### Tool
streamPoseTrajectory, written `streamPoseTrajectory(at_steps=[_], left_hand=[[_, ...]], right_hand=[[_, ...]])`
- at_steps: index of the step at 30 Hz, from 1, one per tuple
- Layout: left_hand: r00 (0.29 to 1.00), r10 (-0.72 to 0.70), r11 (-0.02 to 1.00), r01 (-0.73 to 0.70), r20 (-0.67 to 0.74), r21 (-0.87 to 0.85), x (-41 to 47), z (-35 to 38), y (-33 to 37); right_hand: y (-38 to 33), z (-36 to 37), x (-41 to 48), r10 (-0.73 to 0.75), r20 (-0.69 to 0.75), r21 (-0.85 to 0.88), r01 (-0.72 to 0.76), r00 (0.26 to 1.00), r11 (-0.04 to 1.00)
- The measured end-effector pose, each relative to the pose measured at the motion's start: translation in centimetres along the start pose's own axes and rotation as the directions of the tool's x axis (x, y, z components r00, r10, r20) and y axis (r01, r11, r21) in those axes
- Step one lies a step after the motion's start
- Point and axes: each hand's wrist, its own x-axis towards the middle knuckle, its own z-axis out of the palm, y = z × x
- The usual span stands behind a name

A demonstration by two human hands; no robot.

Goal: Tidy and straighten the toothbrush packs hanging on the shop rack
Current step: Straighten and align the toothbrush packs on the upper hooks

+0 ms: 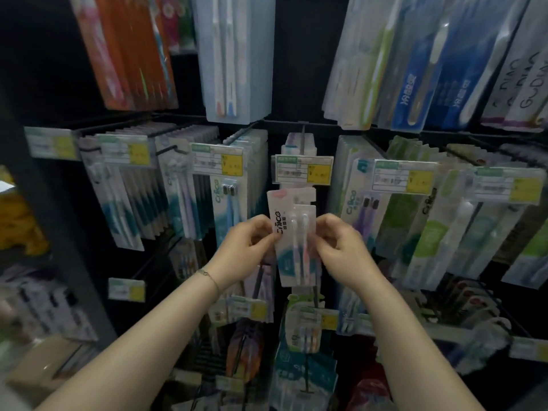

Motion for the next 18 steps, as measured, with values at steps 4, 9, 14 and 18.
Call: streamPoseTrajectory(at_steps=[4, 9, 14, 18], left_hand=[[0.998, -0.011, 1.0, 0.012, -0.061, 0.018, -1.1, -2.7, -1.7], [0.992, -0.007, 1.0, 0.009, -0.125, 0.012, -2.5, -5.9, -3.3], [0.984, -0.006, 1.0, 0.005, -0.181, -0.01, -3.2, -9.5, -5.1], [0.982, -0.015, 1.0, 0.012, -0.19, -0.018, -3.6, -12.8, -6.7]], right_hand=[[-1.0, 2.8, 0.6, -0.036, 0.04, 0.027, 0.035, 0.999, 0.999], [-2.7, 6.0, 1.7, -0.112, 0.066, 0.037, 0.11, 0.992, 0.993], [-4.4, 9.8, 3.1, -0.123, 0.088, 0.067, 0.117, 0.989, 0.991], [-6.1, 13.0, 4.2, -0.137, 0.087, 0.068, 0.132, 0.987, 0.989]])
